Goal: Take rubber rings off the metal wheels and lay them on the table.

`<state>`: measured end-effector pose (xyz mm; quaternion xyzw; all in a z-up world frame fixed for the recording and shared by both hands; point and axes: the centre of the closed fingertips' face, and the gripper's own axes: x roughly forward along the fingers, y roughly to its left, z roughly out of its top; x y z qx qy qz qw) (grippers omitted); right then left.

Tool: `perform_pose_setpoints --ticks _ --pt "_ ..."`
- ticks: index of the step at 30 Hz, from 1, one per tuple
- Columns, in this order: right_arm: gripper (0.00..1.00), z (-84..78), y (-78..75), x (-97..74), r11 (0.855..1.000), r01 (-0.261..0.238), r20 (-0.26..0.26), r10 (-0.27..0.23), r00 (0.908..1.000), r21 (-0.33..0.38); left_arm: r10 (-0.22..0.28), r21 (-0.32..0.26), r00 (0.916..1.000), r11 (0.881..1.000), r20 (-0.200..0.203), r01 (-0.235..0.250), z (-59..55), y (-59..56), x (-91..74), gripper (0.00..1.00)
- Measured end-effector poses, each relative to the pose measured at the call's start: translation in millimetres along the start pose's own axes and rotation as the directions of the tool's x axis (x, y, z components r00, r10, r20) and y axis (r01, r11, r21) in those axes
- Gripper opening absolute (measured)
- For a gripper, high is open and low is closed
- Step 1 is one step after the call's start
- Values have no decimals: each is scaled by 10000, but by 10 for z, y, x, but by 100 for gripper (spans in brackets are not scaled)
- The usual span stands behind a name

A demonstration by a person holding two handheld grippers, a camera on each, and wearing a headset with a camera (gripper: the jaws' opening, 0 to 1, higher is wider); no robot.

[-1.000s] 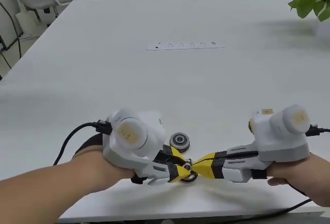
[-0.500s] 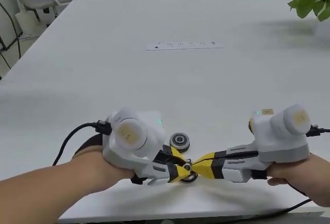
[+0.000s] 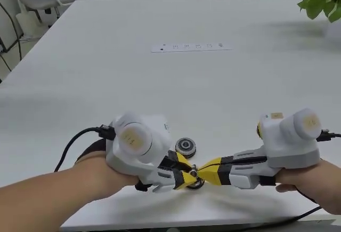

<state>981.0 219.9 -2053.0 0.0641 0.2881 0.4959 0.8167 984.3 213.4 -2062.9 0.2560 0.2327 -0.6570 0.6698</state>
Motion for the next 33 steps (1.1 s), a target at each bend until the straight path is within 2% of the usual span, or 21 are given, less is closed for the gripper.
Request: perform_pose_setpoints --ticks 8,10,11,14,24,33 --pt "0 27 23 -5 10000 -91 140 91 9999 9 23 -8 10000 10000 7 -23 0 2 0 7" --pt "0 66 98 3 9989 -468 355 466 9983 45 35 -10 10000 10000 10 -35 0 4 0 7" --pt "0 69 108 -2 9989 -476 345 474 9983 54 35 -11 10000 10000 9 -35 0 3 0 7" --pt "0 29 93 3 9992 -380 108 381 9992 -83 38 -27 10000 10000 26 -38 1 5 0 7" --pt "0 -37 -6 -14 10000 33 -126 -34 9999 -51 104 53 9999 9999 77 -104 2 9 7 7" --pt "0 -44 -75 -36 9996 290 -58 -290 9996 25 128 -2 9998 9999 136 -128 6 9 4 7"
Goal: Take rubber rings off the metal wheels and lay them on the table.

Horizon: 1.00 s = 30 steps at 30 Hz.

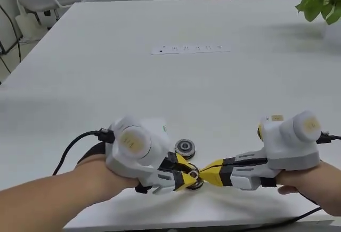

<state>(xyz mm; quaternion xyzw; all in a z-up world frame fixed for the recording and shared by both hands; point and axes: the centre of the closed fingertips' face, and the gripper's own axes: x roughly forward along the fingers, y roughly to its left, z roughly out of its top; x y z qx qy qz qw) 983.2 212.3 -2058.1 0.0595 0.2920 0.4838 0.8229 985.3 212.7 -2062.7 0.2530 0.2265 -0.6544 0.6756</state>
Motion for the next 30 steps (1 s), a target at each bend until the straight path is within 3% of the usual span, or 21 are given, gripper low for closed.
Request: perform_pose_setpoints --ticks 18,30 --pt "0 -2 -4 -1 10000 -6 -14 6 10000 -29 -139 -14 9999 9999 -75 139 18 -31 -7 11" --pt "0 20 -8 -7 10000 -26 83 27 10000 -17 -226 -124 9997 9997 7 226 72 -33 -137 16"
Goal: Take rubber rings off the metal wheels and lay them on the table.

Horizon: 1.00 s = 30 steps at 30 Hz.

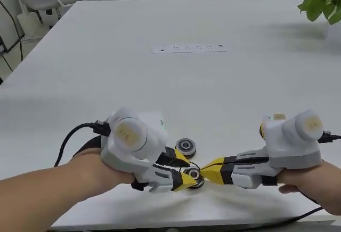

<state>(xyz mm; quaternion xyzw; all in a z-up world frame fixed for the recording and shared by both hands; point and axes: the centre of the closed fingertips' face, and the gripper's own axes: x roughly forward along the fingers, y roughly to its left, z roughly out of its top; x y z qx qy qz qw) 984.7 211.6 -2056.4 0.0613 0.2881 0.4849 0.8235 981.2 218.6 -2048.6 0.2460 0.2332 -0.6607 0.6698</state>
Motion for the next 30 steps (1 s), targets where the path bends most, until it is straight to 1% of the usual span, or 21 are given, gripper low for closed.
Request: perform_pose_setpoints --ticks 4,9,23,29,30 --pt "0 7 3 -1 10000 -14 32 14 10000 3 44 -3 10000 10000 56 -44 32 11 -47 17" --pt "0 11 8 -1 10000 -33 40 33 10000 -6 92 -143 9998 9999 198 -89 75 20 -107 20" --pt "0 23 24 -7 9999 -73 14 73 10000 -74 284 -453 9986 9986 439 -264 106 5 -348 26" --pt "0 25 27 -20 10000 -77 25 78 10000 -60 442 -676 9974 9969 572 -403 107 11 -457 29" --pt "0 25 25 -22 10000 -71 22 71 10000 -70 458 -795 9968 9960 648 -406 122 10 -481 30"
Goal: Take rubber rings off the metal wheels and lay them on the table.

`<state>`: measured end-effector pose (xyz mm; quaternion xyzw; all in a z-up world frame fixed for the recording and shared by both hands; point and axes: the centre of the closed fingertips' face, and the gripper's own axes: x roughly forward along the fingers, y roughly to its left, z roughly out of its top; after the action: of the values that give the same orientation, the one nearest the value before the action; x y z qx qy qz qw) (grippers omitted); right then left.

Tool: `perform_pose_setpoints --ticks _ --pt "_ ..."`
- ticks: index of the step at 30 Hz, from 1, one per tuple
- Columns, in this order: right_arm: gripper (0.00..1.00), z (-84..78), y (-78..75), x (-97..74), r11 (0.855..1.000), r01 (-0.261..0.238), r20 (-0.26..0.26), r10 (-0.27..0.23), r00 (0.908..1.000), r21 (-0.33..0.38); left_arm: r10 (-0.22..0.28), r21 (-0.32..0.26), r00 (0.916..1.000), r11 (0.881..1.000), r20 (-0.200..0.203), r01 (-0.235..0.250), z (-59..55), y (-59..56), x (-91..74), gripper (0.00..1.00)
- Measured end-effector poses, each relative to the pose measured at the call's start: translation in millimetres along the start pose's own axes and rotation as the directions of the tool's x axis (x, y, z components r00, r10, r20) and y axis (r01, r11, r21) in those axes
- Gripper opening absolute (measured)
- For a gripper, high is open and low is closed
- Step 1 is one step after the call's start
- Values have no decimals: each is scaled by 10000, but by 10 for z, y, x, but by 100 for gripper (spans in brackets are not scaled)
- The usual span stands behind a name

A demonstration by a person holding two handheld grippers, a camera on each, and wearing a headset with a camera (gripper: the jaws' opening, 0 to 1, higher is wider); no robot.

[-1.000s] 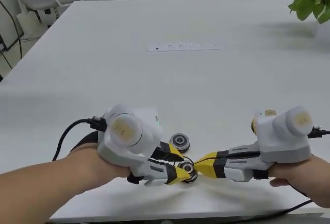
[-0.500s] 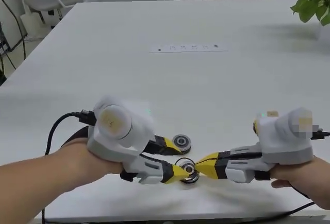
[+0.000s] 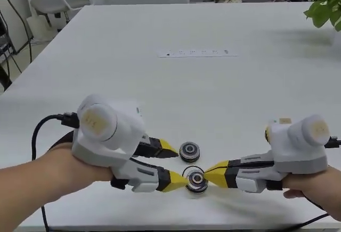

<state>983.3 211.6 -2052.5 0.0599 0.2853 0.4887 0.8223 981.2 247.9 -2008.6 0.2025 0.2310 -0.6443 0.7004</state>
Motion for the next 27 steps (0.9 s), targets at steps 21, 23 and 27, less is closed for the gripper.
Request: perform_pose_setpoints --ticks 21,23,27 --pt "0 99 24 -32 10000 8 236 -7 9997 -27 743 -770 9945 9947 733 -686 83 7 -366 44" --pt "0 114 49 -33 10000 -18 235 19 9997 -46 784 -884 9936 9935 809 -712 83 -8 -406 47" --pt "0 138 90 -24 9999 -71 216 72 9997 -89 950 -970 9918 9915 861 -865 71 -4 -472 50"
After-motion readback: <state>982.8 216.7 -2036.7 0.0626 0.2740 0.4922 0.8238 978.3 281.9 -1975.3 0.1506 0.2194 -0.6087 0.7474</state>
